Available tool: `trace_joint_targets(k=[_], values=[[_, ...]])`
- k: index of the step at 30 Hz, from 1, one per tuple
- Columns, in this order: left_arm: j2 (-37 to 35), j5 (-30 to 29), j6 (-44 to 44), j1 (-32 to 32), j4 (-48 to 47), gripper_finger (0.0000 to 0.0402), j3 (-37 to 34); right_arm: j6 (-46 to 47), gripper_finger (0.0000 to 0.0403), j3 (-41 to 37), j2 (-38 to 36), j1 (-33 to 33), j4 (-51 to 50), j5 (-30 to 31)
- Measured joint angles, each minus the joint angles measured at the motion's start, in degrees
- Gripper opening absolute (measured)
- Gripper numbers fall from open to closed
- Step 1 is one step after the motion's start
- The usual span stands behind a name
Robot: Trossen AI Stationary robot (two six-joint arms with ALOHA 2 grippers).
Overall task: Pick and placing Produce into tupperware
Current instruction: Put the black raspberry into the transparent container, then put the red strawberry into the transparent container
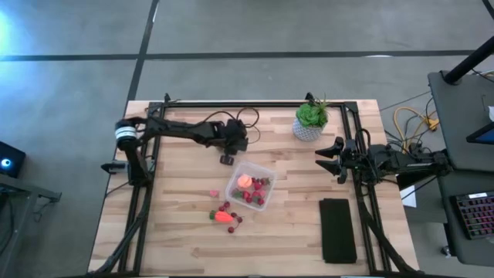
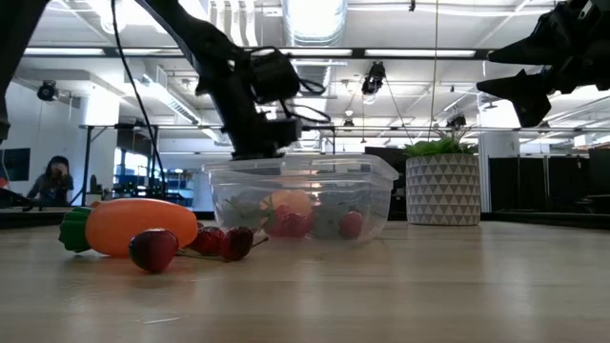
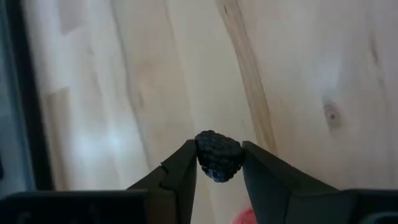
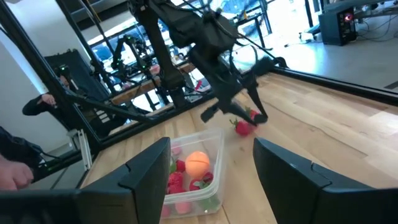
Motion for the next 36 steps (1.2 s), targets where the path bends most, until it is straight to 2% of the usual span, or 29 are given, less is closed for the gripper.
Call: trace_joint_targets(k=[3,5,11,14,24,29,32,36], values=[[-3.58,-0.18,-1.37,0.08,-2.08,0.0104,-0.07,0.00,0.0221,0.00,0.00,0.00,-0.01,0.01],[-6.62,1.59,-5.45,-0.24,-2.30,0.0104,-0.04,-0.02,0.0221,0.00,0.00,0.00,-0.01,-0.01],[-14.28,20.00,-23.05,-2.43,-2.84,0.0104,-0.13,0.00,0.0221,0.00,-0.01,0.00,0.00,0.01],[-16.22,22.79,-27.76,-4.58,-2.90,0.0104,-0.51,0.00,0.0221,0.00,0.00,0.00,0.01,-0.01],[-13.58,24.24,-32.72,-13.95,-4.33,0.0105,-1.09,0.00,0.0221,0.00,0.00,0.00,-0.01,-0.01],[-12.08,19.85,-37.47,-14.78,-3.99,0.0109,-0.87,-0.02,0.0221,0.00,0.00,0.00,-0.01,0.01],[-12.07,19.62,-37.66,-14.75,-3.65,0.0129,-0.29,0.00,0.0221,0.00,0.00,0.00,-0.01,0.01],[-12.08,19.17,-38.71,-14.78,-3.86,0.0174,-0.17,0.00,0.0221,0.00,0.00,0.00,-0.01,0.01]])
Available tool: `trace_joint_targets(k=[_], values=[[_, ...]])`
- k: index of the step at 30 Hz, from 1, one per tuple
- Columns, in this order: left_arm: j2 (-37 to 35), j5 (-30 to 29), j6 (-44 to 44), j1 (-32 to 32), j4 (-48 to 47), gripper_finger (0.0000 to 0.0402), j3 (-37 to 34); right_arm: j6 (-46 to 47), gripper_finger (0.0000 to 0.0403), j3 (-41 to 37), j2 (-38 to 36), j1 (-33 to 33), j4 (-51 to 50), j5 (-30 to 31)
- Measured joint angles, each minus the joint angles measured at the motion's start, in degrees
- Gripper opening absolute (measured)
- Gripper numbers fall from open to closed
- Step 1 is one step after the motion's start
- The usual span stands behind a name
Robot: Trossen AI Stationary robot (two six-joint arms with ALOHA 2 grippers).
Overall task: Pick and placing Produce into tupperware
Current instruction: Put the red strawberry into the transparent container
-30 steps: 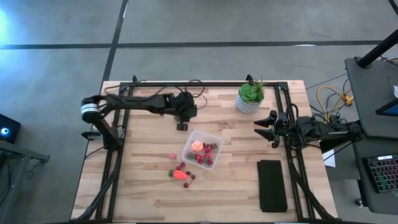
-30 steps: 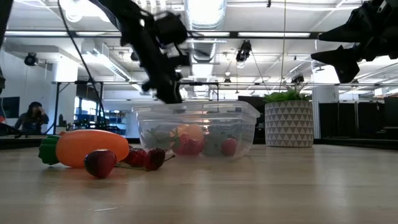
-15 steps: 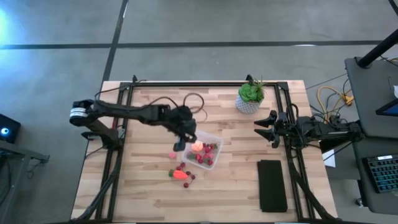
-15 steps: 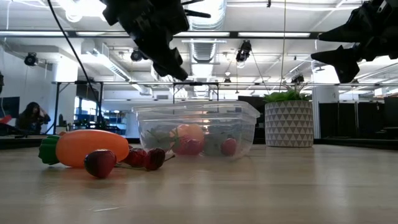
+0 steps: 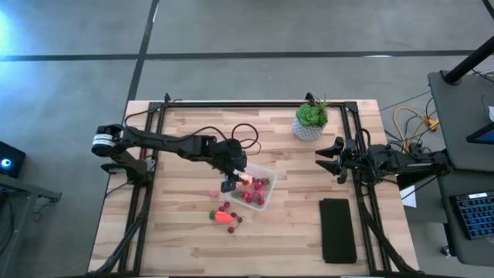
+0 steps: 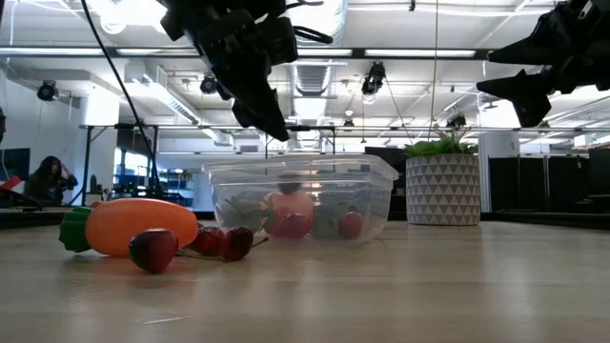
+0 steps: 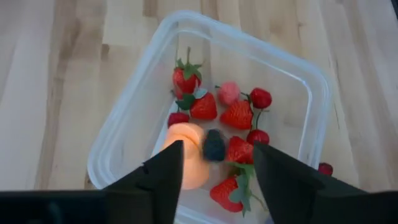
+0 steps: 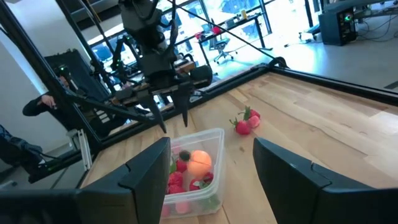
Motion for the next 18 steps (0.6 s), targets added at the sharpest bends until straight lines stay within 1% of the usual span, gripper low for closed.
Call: trace_joint_targets(k=[4,7,9,11,13,15,18], values=[[0.00,-1.63,-1.74,0.02,-0.92,0.0222,0.00,0.00,0.0221,0.00,0.00,0.00,0.01,0.00],[-0.37,-7.90,-1.71,0.14,-5.73,0.0243,0.23,-0.01,0.0221,0.00,0.00,0.00,0.00,0.00],[-0.78,-12.25,-1.17,0.78,-9.63,0.0249,0.57,0.00,0.0221,0.00,0.00,0.01,0.01,0.00],[-1.25,-14.42,2.40,1.71,-13.63,0.0250,0.63,0.00,0.0221,0.00,0.00,0.00,0.00,0.00],[-1.62,-15.56,8.48,2.64,-16.64,0.0250,0.24,0.00,0.0221,0.00,0.00,0.00,0.00,0.00],[-1.68,-16.33,14.34,3.76,-17.48,0.0251,-0.34,-0.02,0.0221,0.00,0.00,0.00,0.00,0.00],[-1.68,-16.64,19.82,6.12,-17.50,0.0251,-1.45,-0.01,0.0221,0.00,0.00,0.01,0.01,0.00]])
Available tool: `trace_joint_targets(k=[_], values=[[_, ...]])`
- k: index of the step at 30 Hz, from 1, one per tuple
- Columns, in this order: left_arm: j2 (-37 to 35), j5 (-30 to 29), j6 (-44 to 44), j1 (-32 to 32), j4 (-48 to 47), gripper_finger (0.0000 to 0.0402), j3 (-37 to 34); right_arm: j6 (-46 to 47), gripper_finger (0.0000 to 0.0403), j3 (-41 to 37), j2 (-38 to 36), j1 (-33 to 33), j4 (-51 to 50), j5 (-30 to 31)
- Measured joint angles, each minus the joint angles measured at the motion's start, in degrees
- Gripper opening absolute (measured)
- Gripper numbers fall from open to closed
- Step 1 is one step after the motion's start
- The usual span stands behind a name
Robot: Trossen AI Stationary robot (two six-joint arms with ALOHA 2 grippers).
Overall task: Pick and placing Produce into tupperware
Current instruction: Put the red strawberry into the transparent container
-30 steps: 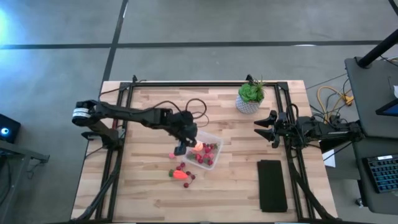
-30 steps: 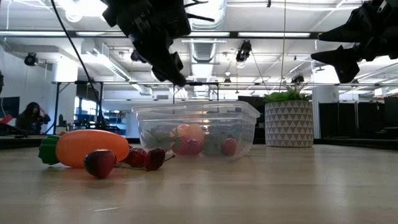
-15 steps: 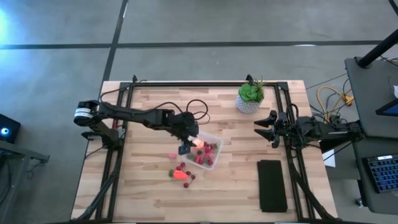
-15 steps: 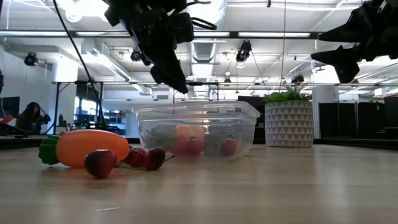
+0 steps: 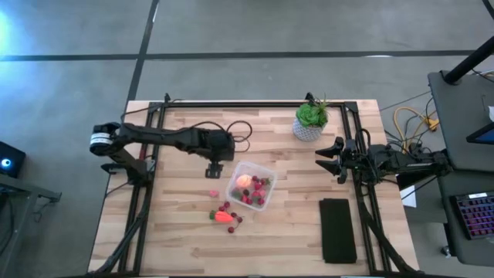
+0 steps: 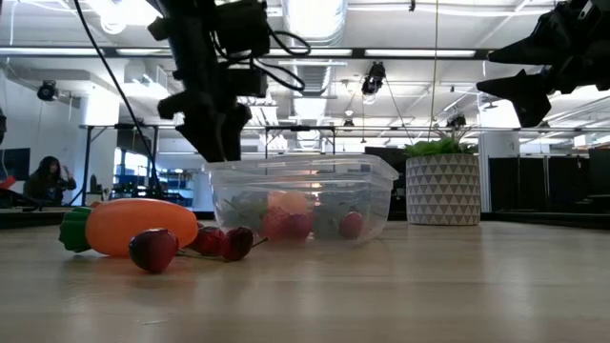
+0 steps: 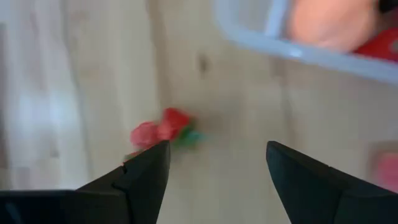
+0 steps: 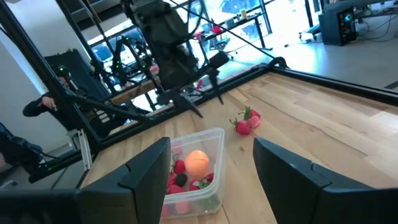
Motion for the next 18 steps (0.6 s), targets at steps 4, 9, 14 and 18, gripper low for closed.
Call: trace_joint_targets(k=[4,9,14,18], values=[[0.02,1.55,1.43,3.58,0.38,0.0251,-0.86,0.01,0.0221,0.00,0.00,0.01,-0.01,0.00],[0.02,6.22,5.98,6.81,3.10,0.0251,-1.33,0.00,0.0221,0.00,0.00,-0.01,0.01,0.00],[0.02,8.91,12.63,7.51,9.89,0.0251,-3.41,0.01,0.0221,0.00,0.00,-0.01,-0.01,0.00],[0.53,9.20,14.68,7.94,11.60,0.0251,-5.60,0.01,0.0221,0.00,0.00,-0.01,0.00,0.00]])
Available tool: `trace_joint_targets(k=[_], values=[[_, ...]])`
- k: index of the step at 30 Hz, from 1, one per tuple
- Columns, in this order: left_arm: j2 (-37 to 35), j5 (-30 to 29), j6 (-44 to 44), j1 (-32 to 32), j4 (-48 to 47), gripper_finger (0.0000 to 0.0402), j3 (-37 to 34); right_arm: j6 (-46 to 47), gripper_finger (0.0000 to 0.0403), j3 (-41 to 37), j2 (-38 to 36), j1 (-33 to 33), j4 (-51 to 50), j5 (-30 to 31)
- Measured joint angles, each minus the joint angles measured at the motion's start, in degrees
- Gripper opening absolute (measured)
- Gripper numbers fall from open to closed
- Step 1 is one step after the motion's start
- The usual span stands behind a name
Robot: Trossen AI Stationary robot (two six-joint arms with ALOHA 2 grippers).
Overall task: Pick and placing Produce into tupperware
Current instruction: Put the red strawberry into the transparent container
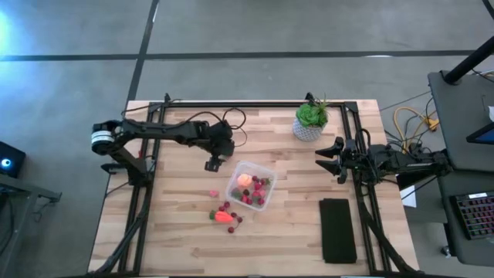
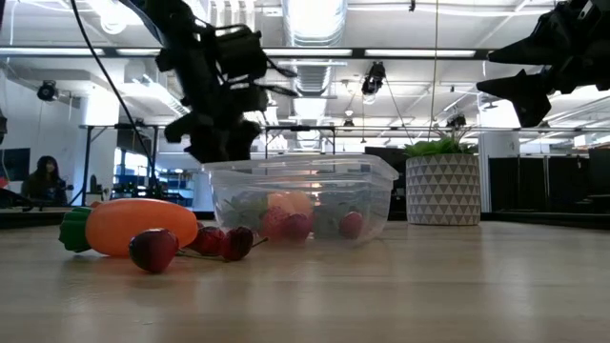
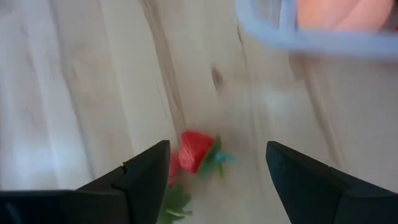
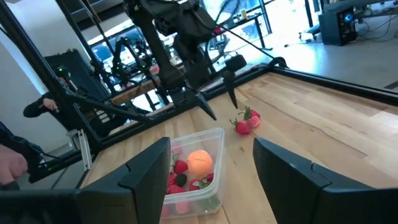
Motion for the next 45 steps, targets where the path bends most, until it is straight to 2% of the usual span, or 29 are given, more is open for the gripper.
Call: trace_joint_targets(k=[8,14,20,27,39,45], values=[[3.24,0.04,-0.09,1.35,2.22,0.0251,-2.88,-0.01,0.0221,0.00,0.00,0.00,-0.01,0.00],[6.24,-0.92,-0.39,1.56,5.73,0.0251,-2.04,0.00,0.0221,0.00,-0.02,0.00,-0.01,0.00],[10.02,-0.99,-1.81,2.26,5.26,0.0251,-1.30,-0.01,0.0221,0.00,0.00,0.01,0.01,0.00],[10.37,-1.35,-1.84,2.58,5.20,0.0247,-1.21,0.00,0.0221,0.00,0.00,0.00,-0.01,0.00],[10.47,-2.10,-2.50,3.68,5.97,0.0149,-0.83,-0.01,0.0221,0.00,0.00,0.00,-0.01,0.00],[10.50,-1.97,-3.30,3.71,7.25,0.0120,-0.82,-0.01,0.0221,0.00,0.00,0.00,-0.01,0.00]])
